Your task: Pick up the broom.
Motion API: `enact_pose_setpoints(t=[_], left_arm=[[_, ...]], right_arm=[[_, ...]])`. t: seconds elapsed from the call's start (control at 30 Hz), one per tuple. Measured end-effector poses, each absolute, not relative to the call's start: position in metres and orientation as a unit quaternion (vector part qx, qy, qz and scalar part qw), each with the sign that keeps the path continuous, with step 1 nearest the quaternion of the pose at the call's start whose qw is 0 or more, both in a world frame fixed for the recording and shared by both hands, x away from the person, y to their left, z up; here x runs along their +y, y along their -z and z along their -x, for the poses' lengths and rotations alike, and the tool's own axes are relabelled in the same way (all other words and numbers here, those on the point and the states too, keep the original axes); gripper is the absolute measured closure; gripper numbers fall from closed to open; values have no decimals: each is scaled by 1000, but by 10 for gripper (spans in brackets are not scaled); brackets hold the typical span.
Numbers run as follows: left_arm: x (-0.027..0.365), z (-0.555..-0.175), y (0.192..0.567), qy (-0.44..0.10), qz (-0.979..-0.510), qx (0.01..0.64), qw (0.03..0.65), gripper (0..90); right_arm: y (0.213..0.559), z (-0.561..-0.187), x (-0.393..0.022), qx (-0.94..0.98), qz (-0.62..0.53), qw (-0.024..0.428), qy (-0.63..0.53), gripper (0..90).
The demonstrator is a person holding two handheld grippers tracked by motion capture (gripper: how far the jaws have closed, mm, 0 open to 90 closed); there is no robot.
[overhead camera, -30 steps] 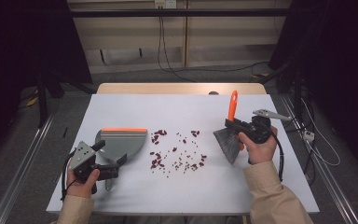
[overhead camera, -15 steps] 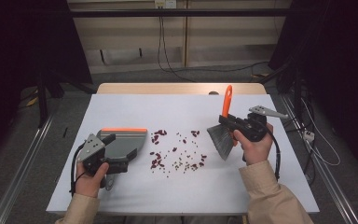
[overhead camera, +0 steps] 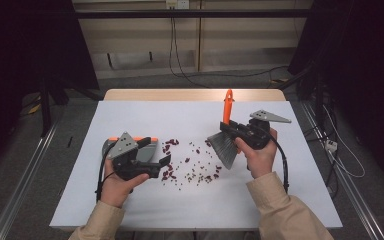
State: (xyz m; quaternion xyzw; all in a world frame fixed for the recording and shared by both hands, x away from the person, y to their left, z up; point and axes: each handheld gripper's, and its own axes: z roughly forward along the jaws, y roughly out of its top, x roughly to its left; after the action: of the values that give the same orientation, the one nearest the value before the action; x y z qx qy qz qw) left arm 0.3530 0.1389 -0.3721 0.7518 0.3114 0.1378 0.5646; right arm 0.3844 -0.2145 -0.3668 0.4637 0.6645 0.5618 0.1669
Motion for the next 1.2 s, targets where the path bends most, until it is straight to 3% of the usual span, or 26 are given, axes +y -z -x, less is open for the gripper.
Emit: enact_pose_setpoints(t=[0.73,1.07,1.17,1.2], left_arm=[[71,-381,378,-81,-764,316,557,221],[64,-388,384,-57,-754,335,562,588],[64,-388,384,-50,-756,328,565,787],[63,-387,383,-50,-756,328,565,815]], right_arm=[[363,-394,-166,666,-447,159,-575,713],[364,-393,-152,676,-432,155,-577,713],[364,-391,-150,679,-426,159,-577,713],[364,-390,-150,680,-424,159,-577,713]])
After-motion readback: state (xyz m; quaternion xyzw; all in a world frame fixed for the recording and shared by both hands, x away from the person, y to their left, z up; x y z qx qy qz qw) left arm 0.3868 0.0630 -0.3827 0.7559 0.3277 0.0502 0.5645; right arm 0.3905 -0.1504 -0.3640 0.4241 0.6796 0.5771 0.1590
